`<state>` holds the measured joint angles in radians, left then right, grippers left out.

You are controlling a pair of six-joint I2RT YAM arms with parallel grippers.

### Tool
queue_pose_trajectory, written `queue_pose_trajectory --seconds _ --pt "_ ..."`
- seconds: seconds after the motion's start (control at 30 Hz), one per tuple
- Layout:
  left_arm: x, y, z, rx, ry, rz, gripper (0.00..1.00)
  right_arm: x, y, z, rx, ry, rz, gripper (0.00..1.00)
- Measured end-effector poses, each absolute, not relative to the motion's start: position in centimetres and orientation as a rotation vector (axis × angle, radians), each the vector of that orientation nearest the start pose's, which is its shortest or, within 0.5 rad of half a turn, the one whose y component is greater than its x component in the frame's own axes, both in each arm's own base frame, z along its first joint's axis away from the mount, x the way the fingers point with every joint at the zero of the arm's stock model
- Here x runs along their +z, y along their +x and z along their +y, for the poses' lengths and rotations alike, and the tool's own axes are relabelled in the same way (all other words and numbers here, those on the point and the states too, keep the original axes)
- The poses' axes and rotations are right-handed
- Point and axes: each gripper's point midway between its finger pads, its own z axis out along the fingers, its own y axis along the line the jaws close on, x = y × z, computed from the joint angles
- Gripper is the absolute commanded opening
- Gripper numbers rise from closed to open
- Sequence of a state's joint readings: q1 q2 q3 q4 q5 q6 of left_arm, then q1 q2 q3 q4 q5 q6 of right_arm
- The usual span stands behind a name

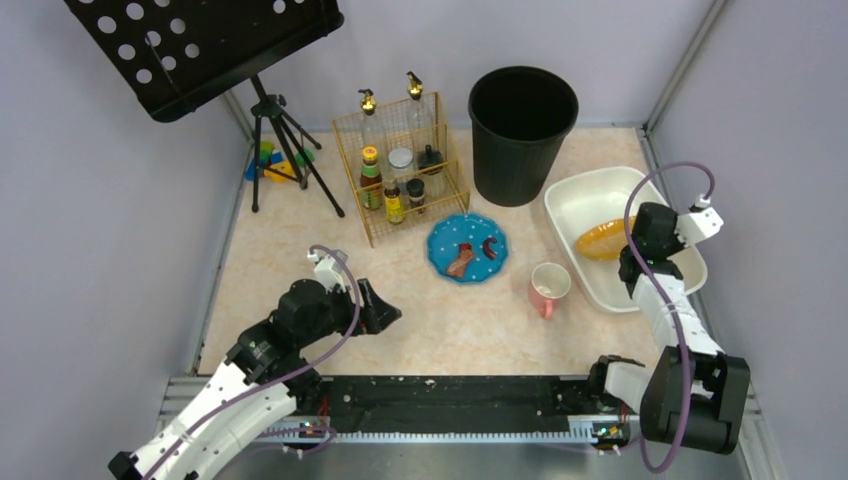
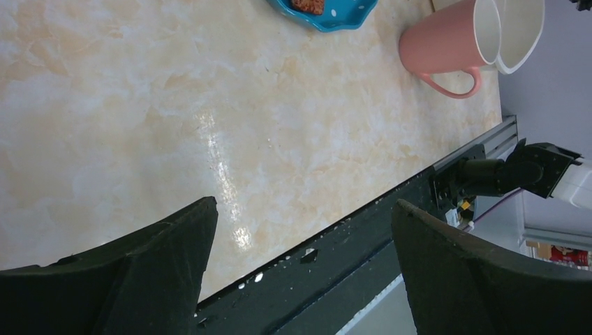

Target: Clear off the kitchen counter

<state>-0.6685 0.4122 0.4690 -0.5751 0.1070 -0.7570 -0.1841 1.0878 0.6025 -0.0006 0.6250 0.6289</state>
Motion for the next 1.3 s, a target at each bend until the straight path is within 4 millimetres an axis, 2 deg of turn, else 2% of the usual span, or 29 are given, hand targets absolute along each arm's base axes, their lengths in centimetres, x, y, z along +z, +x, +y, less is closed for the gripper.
queue_pose_trajectory --seconds 0.17,0.4,0.6,0.97,1.03,1.2,1.3 --pt "14.3 13.5 -17.5 -0.983 -0.005 2.244 0.98 13.7 31.6 -13.6 -0.287 1.143 1.628 0.00" --pt "12.6 12.8 -17.7 -1.016 -0.005 2.264 0.97 12.1 32.5 -13.4 -0.234 1.195 1.594 0.00" --pt "12.2 12.7 -17.9 -1.030 -0.005 2.277 0.97 10.5 33.4 -13.4 -0.204 1.253 1.581 0.00" --pt "12.3 12.7 -18.1 -1.039 0.000 2.275 0.96 8.7 34.2 -13.3 -0.165 1.328 1.559 0.26" --pt "12.1 12.7 -18.1 -1.036 0.000 2.282 0.96 8.2 34.2 -13.3 -0.171 1.334 1.567 0.28" --pt "12.2 12.7 -18.2 -1.039 0.002 2.282 0.96 5.3 33.6 -13.4 -0.221 1.366 1.643 0.32" --pt "12.2 12.7 -18.2 -1.039 0.002 2.282 0.96 4.5 33.5 -13.5 -0.235 1.382 1.667 0.33"
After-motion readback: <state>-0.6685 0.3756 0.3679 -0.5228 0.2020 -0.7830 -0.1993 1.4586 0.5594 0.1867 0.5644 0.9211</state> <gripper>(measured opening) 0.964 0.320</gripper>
